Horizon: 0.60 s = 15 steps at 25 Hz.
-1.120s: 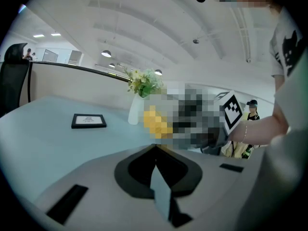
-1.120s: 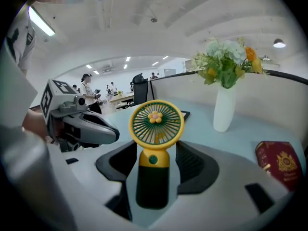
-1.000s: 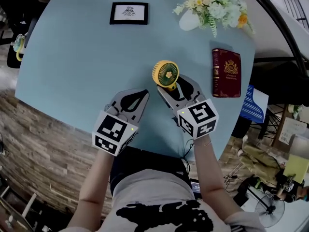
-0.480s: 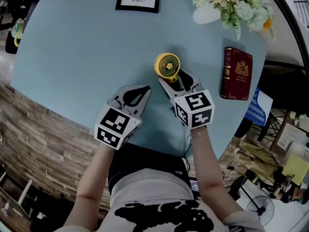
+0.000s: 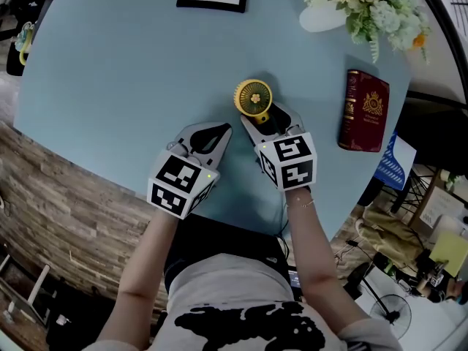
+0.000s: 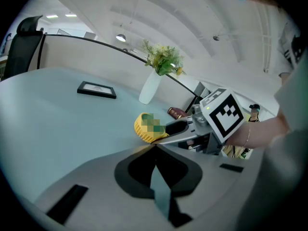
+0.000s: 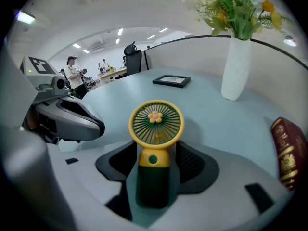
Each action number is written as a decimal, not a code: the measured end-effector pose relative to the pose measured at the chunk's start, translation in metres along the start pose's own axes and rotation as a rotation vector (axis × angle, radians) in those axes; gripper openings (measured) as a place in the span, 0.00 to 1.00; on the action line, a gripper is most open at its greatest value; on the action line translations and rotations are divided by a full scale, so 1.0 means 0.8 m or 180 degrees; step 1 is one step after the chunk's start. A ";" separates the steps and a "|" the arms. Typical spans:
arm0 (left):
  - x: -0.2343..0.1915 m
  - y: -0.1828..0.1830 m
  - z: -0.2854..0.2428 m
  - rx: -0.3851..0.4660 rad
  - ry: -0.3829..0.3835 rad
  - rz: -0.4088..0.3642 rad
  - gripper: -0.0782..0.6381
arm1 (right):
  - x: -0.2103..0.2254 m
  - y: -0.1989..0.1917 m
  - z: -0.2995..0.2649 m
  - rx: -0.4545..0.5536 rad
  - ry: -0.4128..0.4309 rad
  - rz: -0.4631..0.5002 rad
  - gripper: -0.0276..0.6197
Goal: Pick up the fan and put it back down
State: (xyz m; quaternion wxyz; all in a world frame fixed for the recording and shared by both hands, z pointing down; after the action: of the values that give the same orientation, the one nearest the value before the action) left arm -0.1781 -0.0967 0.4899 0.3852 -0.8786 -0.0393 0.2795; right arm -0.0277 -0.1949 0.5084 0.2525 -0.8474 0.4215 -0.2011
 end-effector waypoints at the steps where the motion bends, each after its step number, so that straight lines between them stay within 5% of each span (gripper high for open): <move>1: -0.001 -0.001 -0.002 -0.0009 -0.0002 0.0007 0.12 | 0.000 -0.001 0.000 -0.0013 -0.0013 -0.0019 0.44; 15: 0.000 -0.006 -0.008 -0.0077 -0.0101 0.0010 0.12 | -0.005 -0.005 -0.004 -0.0041 -0.0206 0.0083 0.45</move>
State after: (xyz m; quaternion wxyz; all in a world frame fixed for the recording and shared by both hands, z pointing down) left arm -0.1737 -0.0975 0.4970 0.3735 -0.8787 -0.0474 0.2934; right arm -0.0296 -0.1903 0.5126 0.2631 -0.8495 0.4254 -0.1676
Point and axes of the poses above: the fingertips, and each gripper's own axes: z backward along the fingers, x to its right, y out of its top, the point moved 10 cm from there along z, backward along the fingers, and after that the axes turned 1 degree about -x, right-handed, at the moved point
